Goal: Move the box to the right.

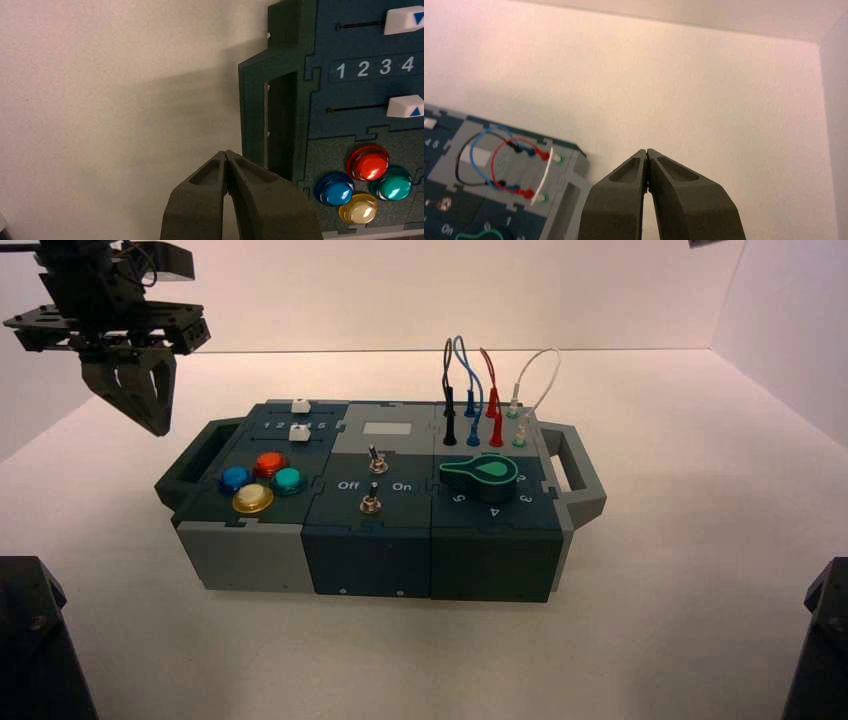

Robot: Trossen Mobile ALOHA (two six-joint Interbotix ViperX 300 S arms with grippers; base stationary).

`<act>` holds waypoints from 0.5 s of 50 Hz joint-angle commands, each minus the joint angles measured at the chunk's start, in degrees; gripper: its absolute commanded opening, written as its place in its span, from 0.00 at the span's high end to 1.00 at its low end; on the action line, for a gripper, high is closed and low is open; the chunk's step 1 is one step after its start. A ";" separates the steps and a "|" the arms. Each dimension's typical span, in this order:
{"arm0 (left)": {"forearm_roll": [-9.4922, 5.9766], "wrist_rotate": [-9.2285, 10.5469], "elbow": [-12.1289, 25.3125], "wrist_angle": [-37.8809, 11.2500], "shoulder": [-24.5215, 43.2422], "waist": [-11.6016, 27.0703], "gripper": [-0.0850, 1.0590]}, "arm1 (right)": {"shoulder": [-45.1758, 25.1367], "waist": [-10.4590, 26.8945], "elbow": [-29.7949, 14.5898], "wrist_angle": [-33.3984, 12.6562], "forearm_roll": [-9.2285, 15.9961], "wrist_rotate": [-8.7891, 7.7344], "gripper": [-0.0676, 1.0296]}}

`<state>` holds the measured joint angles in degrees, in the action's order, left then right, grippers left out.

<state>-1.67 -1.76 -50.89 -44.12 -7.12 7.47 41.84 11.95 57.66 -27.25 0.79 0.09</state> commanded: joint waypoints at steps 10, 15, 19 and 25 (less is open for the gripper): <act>0.09 -0.26 2.46 -0.18 3.60 1.49 0.95 | 0.44 0.35 -1.05 -4.48 0.79 -0.09 0.96; 0.09 -0.26 2.99 -0.18 4.57 2.02 0.95 | 0.53 0.35 -0.70 -6.42 0.88 -0.09 0.96; 0.09 -0.26 3.25 -0.18 5.45 2.20 0.95 | 0.62 0.35 -0.26 -6.86 0.88 -0.09 0.96; 0.09 -0.26 3.52 -0.18 6.86 2.72 0.95 | 0.53 0.35 -0.35 -7.56 1.23 0.00 0.96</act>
<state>-1.67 -1.85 -48.69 -44.21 -0.44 9.58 42.19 12.04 58.18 -34.54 1.49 0.09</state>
